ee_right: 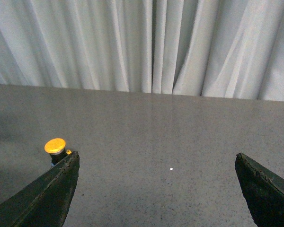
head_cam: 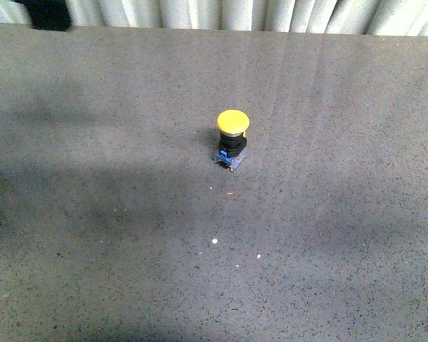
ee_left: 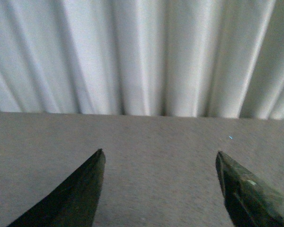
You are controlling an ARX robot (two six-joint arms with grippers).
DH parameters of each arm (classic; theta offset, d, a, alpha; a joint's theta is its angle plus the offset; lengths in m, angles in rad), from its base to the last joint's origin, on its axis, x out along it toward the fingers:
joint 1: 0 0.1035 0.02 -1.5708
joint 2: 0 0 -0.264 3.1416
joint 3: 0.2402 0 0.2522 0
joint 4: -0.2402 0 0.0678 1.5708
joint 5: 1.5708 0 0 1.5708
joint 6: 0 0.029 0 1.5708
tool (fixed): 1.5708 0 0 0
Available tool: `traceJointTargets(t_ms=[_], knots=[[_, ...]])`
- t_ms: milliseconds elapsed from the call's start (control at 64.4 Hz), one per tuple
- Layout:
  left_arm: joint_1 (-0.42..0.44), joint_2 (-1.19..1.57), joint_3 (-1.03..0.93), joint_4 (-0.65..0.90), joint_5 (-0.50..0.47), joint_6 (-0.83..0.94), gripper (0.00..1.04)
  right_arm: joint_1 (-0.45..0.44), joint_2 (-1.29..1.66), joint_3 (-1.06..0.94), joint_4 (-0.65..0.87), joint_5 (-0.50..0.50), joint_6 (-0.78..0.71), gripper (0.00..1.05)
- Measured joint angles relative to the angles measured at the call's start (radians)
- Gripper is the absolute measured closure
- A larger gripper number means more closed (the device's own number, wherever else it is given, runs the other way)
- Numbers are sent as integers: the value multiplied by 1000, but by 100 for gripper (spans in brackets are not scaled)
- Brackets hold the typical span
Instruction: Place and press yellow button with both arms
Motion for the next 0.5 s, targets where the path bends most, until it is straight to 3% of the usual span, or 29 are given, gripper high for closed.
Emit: traceJointTargets(t_ms=[124,311,497], knots=[[66,-107,-152,12,58,0,69,0,0,0,0,-1,0,9],[131,-272,-256,-40,121,0,103,0,0,0,0,0,0,9],[183,-429,-331,-128,167,0,103,0,0,0,0,-2,0,9]])
